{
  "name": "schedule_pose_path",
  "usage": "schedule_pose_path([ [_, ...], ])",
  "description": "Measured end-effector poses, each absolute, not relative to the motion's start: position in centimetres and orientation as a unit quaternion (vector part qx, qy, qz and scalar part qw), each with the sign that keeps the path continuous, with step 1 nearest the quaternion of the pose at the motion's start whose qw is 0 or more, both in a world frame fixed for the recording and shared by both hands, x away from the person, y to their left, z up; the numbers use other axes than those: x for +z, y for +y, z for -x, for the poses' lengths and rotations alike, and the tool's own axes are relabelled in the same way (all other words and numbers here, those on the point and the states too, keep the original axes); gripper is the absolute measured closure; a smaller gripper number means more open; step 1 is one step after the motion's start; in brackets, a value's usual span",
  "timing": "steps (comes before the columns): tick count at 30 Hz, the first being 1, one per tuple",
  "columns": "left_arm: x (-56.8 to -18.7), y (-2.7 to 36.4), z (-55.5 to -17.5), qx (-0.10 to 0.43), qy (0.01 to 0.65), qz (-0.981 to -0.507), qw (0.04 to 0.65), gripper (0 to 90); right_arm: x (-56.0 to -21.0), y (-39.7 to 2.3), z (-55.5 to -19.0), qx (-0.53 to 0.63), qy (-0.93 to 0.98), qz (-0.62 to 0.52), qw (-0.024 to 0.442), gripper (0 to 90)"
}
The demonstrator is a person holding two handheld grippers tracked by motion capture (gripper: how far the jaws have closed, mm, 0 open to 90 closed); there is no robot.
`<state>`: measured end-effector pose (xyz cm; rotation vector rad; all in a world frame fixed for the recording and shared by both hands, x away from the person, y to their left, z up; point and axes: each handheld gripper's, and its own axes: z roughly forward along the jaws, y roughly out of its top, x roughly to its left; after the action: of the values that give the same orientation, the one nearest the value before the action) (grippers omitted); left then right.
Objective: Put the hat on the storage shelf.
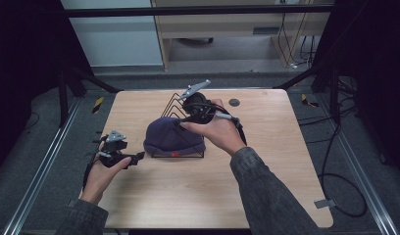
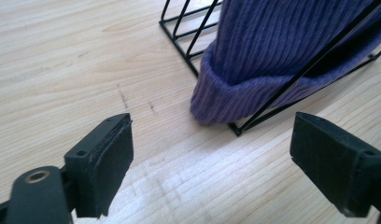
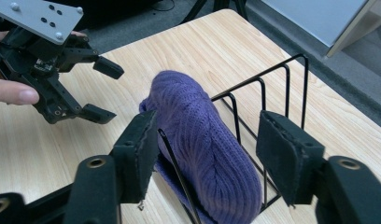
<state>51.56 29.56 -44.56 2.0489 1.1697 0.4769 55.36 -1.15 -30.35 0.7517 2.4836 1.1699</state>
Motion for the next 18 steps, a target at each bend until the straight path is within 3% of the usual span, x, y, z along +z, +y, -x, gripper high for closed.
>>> schedule_pose_path([
  [10,-45.2,30.2,-51.2,0.185,0.461,-0.796,0.346,8.4,-29.9,-2.7,-54.9,0.412,0.854,-0.277,0.158,27.0],
  [18,-45.6,30.9,-51.1,0.186,0.463,-0.793,0.349,6.5,-29.6,-5.3,-54.0,0.427,0.833,-0.305,0.178,13.4],
])
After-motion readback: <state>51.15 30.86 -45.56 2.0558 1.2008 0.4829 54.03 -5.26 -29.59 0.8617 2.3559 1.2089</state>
